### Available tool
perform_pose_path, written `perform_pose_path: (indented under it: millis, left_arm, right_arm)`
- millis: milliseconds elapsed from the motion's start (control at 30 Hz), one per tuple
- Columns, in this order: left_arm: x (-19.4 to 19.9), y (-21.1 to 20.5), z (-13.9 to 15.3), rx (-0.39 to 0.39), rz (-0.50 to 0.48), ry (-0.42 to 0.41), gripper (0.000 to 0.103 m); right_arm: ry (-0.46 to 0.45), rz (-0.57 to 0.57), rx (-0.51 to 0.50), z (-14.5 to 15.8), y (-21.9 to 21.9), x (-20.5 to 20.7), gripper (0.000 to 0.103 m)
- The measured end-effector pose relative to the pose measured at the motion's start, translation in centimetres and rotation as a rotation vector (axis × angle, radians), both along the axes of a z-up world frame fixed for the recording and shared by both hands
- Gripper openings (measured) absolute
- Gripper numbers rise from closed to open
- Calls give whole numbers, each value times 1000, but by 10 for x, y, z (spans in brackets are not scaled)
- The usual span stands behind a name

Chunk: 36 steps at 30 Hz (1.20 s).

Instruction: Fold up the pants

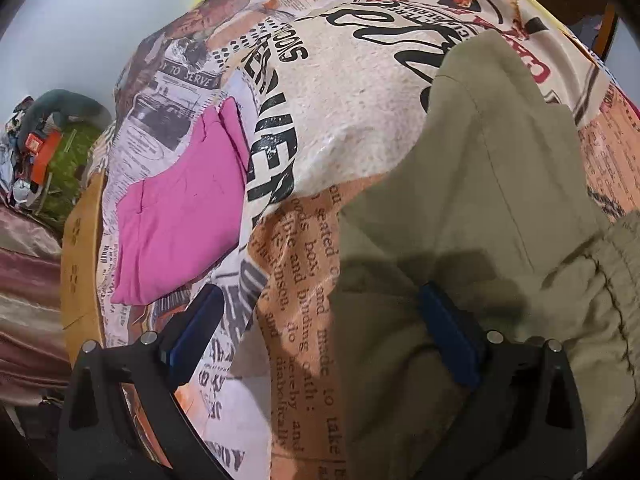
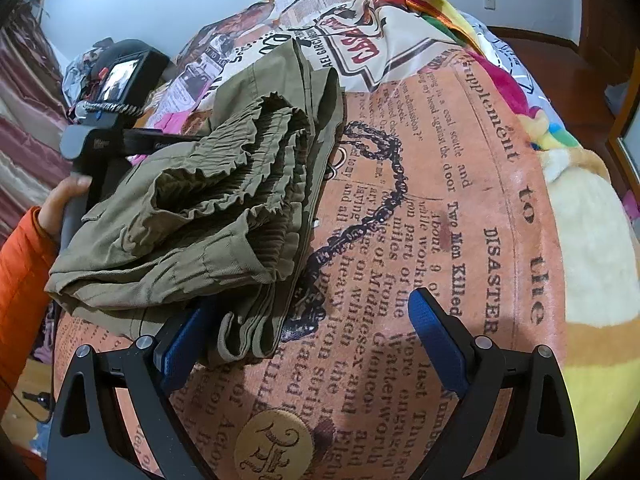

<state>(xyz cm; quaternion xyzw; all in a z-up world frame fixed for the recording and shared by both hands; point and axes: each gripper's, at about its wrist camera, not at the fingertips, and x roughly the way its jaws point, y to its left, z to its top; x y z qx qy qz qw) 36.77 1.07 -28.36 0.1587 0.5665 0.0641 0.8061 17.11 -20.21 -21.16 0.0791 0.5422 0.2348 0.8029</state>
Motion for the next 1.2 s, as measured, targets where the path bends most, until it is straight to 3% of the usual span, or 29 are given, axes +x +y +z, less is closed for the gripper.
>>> perform_pose_path:
  millis: [233,500,867,1200]
  left_arm:
    - [-29,13,10,-27,15,-28,100]
    - [-95,41,34,-22,35,-77,100]
    - [-177,67,46,-195,118,-72,100]
    - [-203,61,54,-225,122,-108,99]
  right_arm:
    - [-21,-37,-9,6,-9,-4,94]
    - [-71,-67,-30,25,-22,-13,94]
    - [-163,-60,-66,51,-13,-18,95]
    - [-256,-2,-5,79,13,-24,94]
